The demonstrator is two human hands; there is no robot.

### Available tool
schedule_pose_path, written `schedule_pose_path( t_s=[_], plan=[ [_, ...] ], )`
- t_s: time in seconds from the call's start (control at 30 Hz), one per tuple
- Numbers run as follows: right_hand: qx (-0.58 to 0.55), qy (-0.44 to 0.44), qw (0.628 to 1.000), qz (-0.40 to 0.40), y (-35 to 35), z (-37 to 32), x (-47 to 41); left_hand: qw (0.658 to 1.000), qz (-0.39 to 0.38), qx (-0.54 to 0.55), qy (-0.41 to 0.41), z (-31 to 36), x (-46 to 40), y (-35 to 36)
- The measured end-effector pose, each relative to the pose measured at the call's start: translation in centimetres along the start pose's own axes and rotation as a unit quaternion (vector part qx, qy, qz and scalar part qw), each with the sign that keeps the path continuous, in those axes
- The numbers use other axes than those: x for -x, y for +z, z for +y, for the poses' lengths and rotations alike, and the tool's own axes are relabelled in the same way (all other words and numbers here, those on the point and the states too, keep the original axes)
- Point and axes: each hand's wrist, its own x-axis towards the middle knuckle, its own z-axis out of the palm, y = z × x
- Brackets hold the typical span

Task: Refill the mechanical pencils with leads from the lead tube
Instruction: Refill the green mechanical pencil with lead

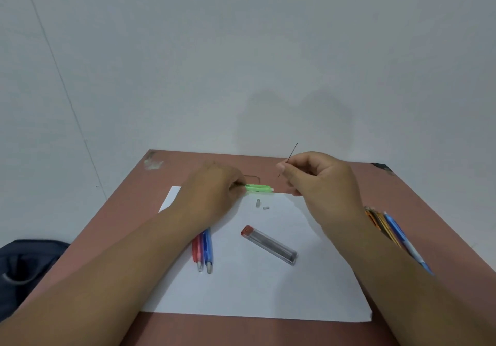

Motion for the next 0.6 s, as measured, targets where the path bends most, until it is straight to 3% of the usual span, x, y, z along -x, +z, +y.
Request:
schedule_pose_path(
  t_s=[0.2, 0.33, 0.47, 0.6],
  plan=[
    [-0.124, -0.027, 0.992, -0.007, -0.3, -0.8, 0.6, 0.994, 0.058, 0.083, -0.028, 0.3, 0.3, -0.6],
    [-0.192, -0.092, 0.977, -0.004, -0.2, -1.7, 1.2, 0.986, 0.102, 0.133, 0.019, 0.6, 0.8, -1.0],
    [-0.191, -0.160, 0.968, -0.014, -0.1, -2.4, 2.3, 0.974, 0.145, 0.168, 0.053, 0.9, 1.2, -1.0],
    [-0.220, -0.181, 0.958, -0.021, 0.2, -3.2, 3.1, 0.960, 0.204, 0.168, 0.096, 1.0, 1.3, -1.2]
  ],
)
